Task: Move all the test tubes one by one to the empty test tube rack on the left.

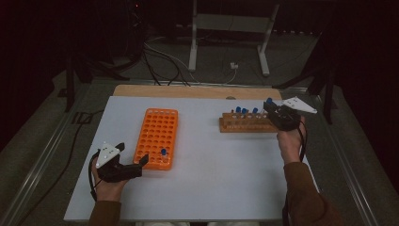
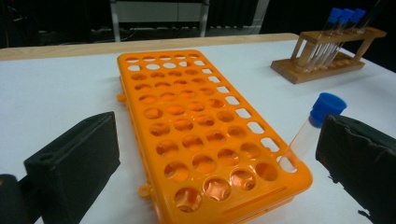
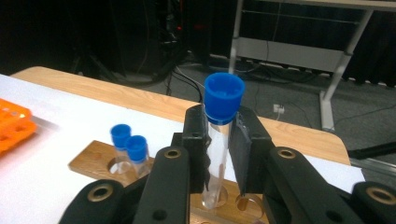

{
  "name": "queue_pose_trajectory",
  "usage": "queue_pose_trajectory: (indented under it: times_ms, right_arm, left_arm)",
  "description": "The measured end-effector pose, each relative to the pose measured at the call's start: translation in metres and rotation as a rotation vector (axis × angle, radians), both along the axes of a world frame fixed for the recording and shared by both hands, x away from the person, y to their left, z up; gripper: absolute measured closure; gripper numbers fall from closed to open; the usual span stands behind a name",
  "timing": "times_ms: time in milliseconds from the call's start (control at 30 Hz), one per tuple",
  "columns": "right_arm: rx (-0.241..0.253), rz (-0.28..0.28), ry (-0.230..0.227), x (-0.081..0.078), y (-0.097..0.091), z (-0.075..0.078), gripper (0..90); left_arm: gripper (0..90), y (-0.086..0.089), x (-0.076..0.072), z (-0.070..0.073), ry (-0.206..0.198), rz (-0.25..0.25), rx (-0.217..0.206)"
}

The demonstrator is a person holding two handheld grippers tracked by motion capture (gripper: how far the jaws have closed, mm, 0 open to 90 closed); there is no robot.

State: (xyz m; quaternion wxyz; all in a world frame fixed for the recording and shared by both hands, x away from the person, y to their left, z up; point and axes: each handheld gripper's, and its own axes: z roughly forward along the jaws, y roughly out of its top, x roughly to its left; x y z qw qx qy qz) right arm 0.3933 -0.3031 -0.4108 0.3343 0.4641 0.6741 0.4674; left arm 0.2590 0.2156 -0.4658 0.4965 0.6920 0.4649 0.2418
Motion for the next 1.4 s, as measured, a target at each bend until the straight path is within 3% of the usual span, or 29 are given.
queue_pose_trajectory:
  times_ms: [267, 467, 700, 1100, 1400]
  right_arm:
    - [-0.021, 0.059, -0.006, -0.016, 0.011, 0.007, 77.6]
    - [0.004, 0.117, -0.005, -0.028, 0.025, 0.013, 77.6]
    - [0.026, 0.214, 0.012, -0.039, 0.051, 0.017, 77.5]
    - [0.048, 0.365, 0.048, -0.048, 0.103, 0.020, 77.5]
    - [0.085, 0.445, 0.084, -0.050, 0.130, 0.017, 77.5]
  left_arm:
    - [0.5, -0.005, -0.003, 0.009, -0.017, -0.022, 0.001]
    - [0.6, -0.009, -0.003, 0.015, -0.021, -0.053, 0.005]
    - [1.1, -0.018, -0.003, 0.022, -0.023, -0.097, 0.014]
    - [1.1, -0.042, 0.007, 0.041, -0.039, -0.170, -0.006]
    - [10.2, -0.063, 0.017, 0.051, -0.062, -0.245, -0.034]
